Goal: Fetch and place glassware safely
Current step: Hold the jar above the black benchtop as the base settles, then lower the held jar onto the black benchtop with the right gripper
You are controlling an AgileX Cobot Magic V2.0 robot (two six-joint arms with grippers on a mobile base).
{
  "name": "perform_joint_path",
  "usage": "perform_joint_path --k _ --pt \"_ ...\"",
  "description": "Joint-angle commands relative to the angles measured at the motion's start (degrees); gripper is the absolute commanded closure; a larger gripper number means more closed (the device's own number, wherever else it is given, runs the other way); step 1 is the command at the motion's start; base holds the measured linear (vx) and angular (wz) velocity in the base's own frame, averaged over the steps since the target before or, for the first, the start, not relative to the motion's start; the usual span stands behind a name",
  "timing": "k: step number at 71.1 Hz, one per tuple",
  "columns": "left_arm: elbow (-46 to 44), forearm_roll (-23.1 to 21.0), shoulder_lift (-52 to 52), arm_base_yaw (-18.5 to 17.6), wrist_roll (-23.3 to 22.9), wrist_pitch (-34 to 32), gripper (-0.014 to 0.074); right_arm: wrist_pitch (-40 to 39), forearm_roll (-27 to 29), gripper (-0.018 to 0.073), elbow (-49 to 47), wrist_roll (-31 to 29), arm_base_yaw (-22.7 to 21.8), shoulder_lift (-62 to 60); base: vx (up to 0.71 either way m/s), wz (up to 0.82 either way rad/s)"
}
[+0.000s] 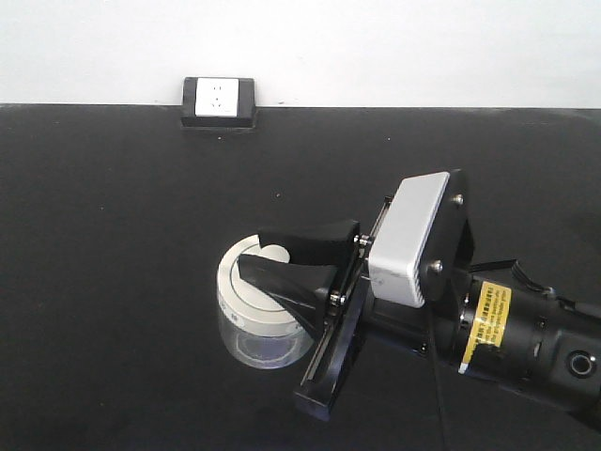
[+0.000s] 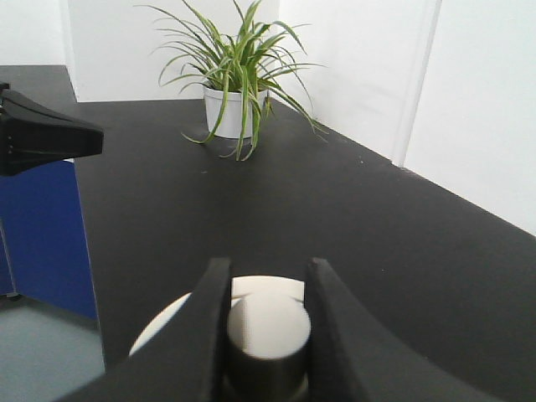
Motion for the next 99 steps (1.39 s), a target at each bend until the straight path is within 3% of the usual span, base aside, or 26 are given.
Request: perform_joint_path --k 1,99 --pt "-1.4 -0.3 0.6 -0.3 -0.1 -4.0 0.0603 -4.5 2.0 0.0563 -1.8 -0.2 -0.1 -1.3 0.0 0.0" --pt "-1.4 -0.3 0.6 -0.3 -0.1 -4.0 0.0603 -4.5 2.0 0.0563 -1.8 -0.2 -0.1 -1.3 0.0 0.0"
